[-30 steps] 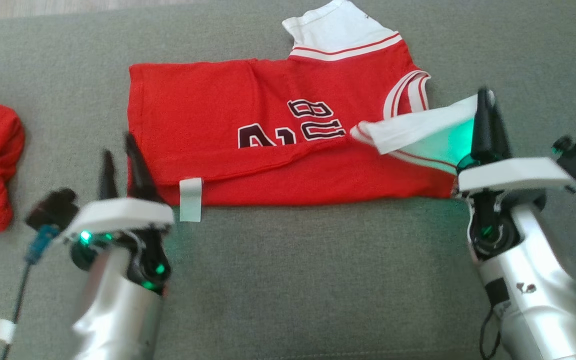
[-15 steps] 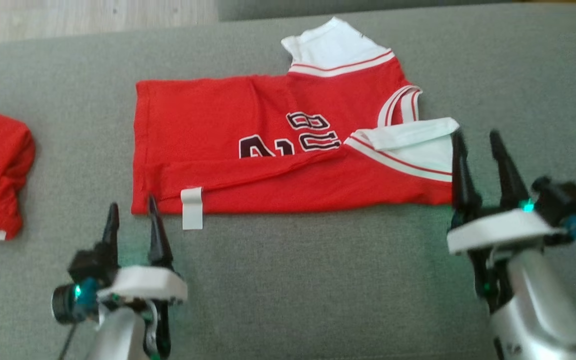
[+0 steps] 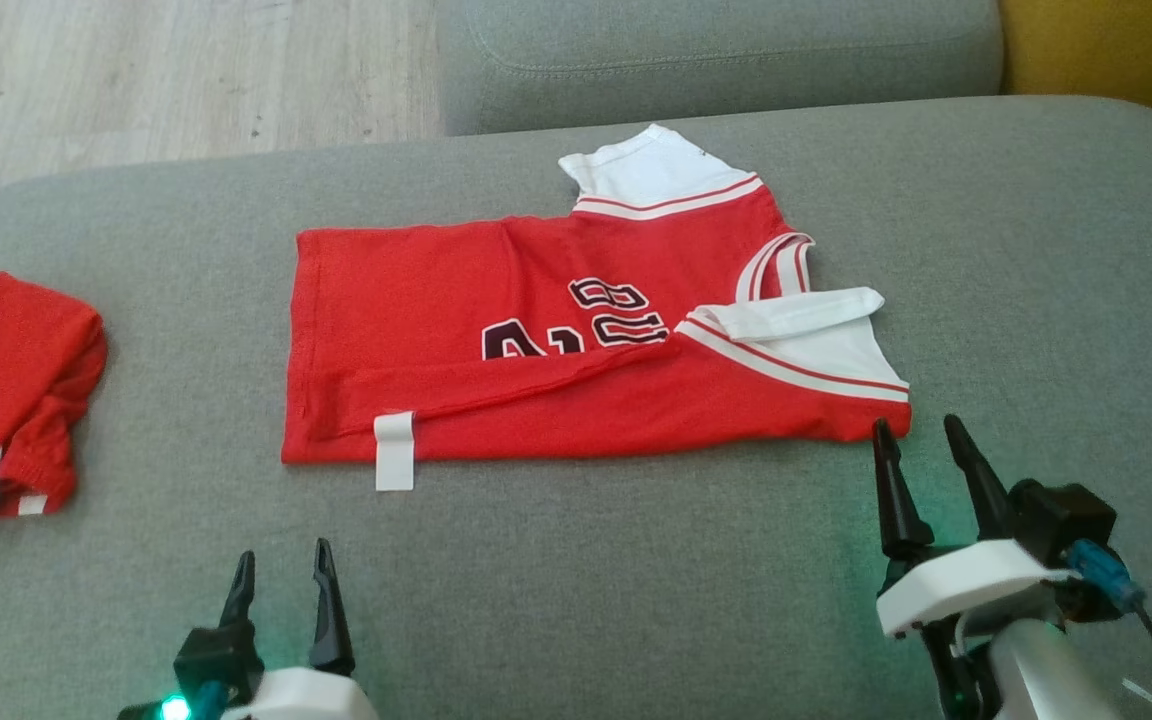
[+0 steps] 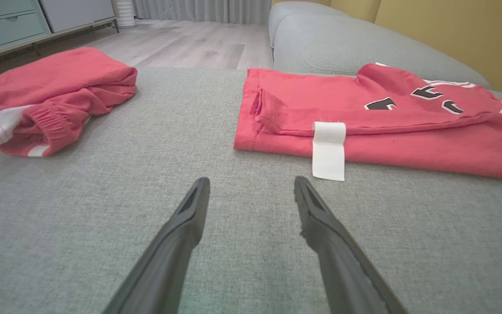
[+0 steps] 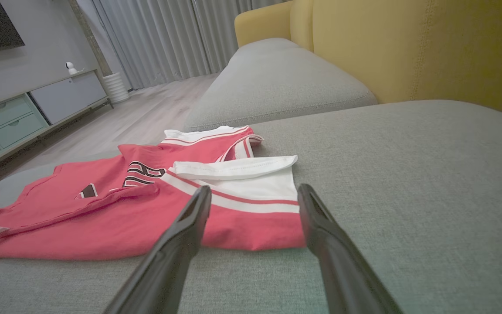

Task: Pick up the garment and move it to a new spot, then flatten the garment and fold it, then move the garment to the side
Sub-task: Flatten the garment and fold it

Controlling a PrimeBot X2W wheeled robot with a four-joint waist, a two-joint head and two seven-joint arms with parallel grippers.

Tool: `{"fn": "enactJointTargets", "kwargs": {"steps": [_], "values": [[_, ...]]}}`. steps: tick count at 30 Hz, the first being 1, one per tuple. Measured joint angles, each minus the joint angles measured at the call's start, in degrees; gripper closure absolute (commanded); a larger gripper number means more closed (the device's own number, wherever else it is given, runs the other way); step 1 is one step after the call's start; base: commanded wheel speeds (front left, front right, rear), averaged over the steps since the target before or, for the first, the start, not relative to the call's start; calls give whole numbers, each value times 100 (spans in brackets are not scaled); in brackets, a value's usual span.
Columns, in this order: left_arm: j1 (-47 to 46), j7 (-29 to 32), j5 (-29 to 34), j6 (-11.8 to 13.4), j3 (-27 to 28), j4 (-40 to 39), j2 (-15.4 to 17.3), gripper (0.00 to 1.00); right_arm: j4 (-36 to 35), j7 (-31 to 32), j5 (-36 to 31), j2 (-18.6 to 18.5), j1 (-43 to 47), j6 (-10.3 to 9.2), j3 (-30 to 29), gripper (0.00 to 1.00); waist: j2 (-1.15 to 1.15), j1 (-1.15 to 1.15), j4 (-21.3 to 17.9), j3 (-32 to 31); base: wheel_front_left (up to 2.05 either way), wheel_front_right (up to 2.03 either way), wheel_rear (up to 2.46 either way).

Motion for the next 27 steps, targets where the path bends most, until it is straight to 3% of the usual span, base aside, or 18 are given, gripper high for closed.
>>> {"fn": "enactJointTargets", "kwargs": {"steps": [8,19,27], "values": [[-115,0,-74,-33,9,52,11,0,-20,0,123,8,16,0,64,0,0,1,-14,195,0,0,0],[-1424,0,126,-378,432,755,18,0,-202,0,274,12,-446,0,134,0,0,3,-186,860,0,0,0],[-1688,0,205,-371,767,1212,21,0,-297,-1,331,13,-488,0,119,0,0,2,-340,1128,0,0,0]]}}
